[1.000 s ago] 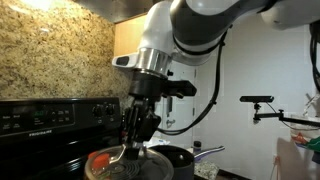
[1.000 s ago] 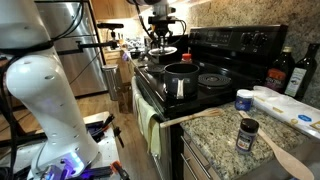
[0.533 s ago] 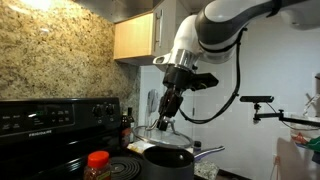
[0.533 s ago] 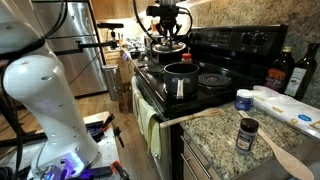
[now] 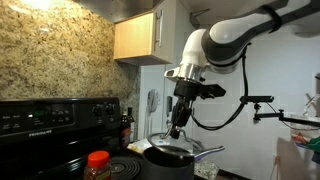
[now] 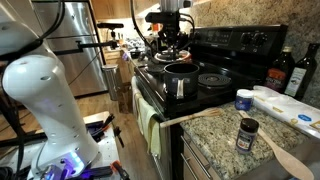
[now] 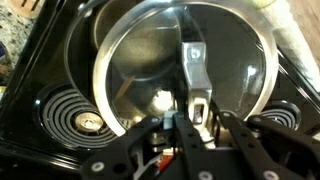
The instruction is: Put the lid on the pot
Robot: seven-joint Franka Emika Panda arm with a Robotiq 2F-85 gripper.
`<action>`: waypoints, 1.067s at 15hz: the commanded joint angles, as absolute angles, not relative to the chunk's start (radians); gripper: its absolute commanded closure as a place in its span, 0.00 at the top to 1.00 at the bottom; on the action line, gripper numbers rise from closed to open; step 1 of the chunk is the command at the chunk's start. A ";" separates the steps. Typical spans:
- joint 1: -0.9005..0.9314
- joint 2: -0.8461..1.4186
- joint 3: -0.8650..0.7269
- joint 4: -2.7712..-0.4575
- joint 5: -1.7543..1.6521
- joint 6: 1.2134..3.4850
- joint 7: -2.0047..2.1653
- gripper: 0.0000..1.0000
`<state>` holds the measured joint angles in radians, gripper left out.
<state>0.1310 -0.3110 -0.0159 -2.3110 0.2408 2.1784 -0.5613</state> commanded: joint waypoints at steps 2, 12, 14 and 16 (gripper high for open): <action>0.125 -0.282 -0.014 -2.325 0.149 2.227 -0.572 0.12; 0.123 -0.228 -0.037 -2.330 0.146 2.288 -0.597 0.12; 0.122 -0.219 -0.042 -2.335 0.149 2.304 -0.616 0.13; 0.123 -0.211 -0.043 -2.335 0.147 2.318 -0.641 0.13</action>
<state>0.1310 -0.2082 -0.0440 -2.3228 0.1478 2.2791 -0.5863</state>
